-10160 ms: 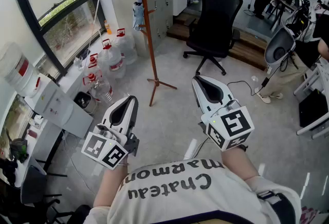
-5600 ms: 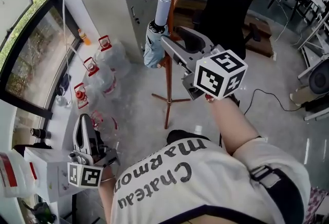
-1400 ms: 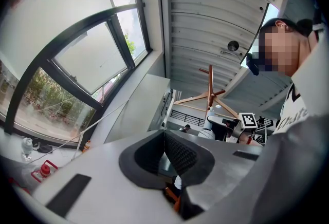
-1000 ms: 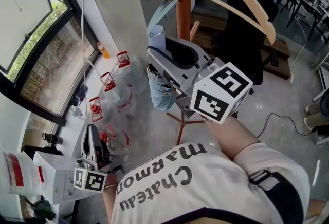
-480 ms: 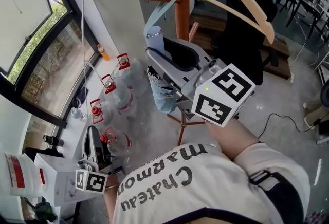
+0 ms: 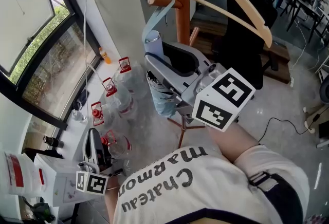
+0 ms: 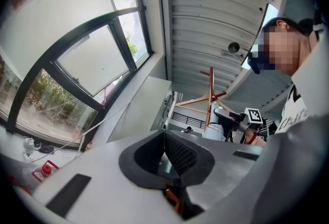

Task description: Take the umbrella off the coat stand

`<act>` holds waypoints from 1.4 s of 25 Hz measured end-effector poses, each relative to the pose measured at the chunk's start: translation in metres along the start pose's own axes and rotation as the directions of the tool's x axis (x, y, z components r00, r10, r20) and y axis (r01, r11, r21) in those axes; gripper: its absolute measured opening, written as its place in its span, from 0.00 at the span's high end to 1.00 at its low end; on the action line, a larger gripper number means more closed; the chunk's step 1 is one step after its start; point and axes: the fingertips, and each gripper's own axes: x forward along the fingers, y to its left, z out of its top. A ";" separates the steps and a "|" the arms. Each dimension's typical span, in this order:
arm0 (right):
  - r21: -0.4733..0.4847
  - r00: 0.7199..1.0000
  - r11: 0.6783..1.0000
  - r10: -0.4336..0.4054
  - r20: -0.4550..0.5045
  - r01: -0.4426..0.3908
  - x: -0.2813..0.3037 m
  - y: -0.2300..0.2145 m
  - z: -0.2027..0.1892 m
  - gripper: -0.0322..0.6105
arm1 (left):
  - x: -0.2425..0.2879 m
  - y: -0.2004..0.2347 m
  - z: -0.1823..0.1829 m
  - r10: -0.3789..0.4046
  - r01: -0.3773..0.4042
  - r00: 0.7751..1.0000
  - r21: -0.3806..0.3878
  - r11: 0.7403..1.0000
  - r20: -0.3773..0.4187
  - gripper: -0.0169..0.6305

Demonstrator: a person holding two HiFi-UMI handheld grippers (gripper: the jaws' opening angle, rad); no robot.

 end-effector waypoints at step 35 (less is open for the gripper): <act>0.014 0.994 0.994 0.108 -0.013 -0.108 0.003 0.015 0.002 0.71 | 0.000 -0.008 -0.005 0.027 -0.027 1.000 -0.002 1.000 -0.011 0.94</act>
